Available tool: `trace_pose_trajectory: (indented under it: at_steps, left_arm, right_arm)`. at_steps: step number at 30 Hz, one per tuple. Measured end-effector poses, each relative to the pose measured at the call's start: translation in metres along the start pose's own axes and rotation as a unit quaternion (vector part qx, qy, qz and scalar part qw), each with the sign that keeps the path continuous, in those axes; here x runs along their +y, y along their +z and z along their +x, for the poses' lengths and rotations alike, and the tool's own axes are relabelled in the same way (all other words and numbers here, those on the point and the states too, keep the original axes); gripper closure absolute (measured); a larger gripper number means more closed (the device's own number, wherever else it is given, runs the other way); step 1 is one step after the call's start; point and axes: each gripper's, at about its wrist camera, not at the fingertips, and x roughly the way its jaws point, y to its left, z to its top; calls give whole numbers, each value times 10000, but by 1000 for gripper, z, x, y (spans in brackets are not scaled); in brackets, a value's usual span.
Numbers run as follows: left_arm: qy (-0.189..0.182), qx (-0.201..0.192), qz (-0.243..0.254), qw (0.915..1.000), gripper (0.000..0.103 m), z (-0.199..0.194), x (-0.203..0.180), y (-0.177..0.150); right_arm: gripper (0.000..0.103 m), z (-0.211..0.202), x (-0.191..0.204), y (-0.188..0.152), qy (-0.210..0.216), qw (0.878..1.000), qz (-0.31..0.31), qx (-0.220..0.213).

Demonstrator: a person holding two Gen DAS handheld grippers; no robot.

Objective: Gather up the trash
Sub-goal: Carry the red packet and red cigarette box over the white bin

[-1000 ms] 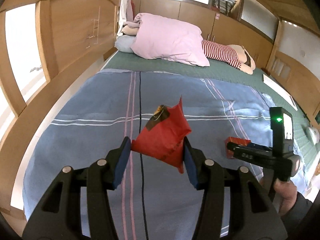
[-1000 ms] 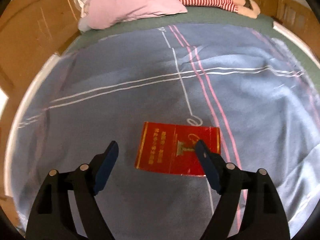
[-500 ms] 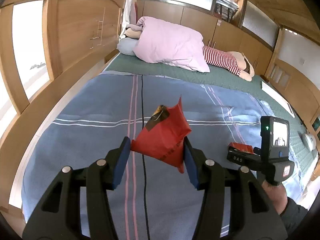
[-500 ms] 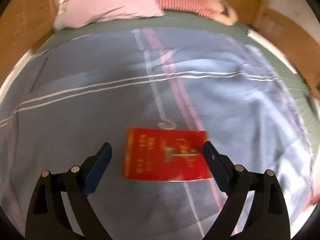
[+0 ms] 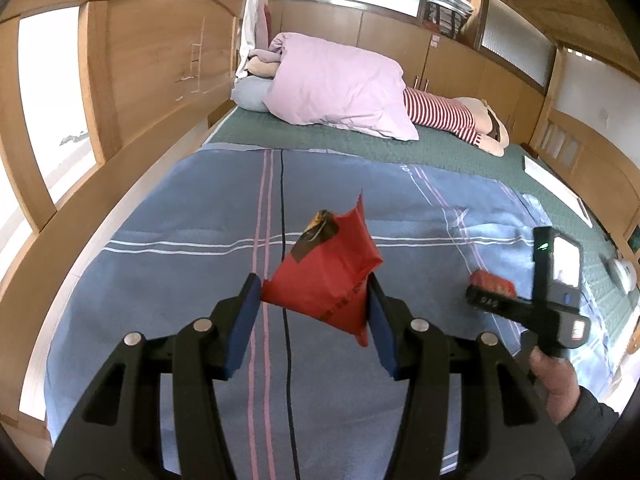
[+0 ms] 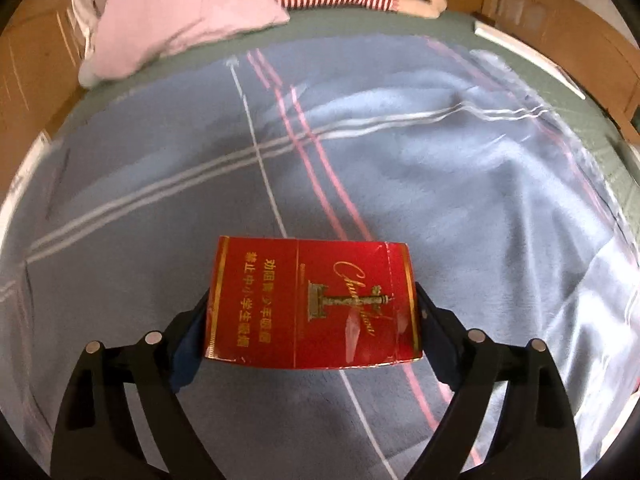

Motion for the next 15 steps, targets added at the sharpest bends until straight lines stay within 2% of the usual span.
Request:
trace_pose_trajectory:
  at_steps: [7,11,15]
  left_arm:
    - [-267,-108,343,9990,50,-13,-33,0]
    - [-622,-152,578,9963,50,-43,-73,-8]
    - [-1097,-112,763,9910,50,-82,-121,-25]
  right_arm:
    - [15,-56,-27,-10,195,9991,82,-374]
    - [15,-119,-67,-26,215,9965,335,-735]
    - [15,-195,-122,-61,116,9911,682,-1133]
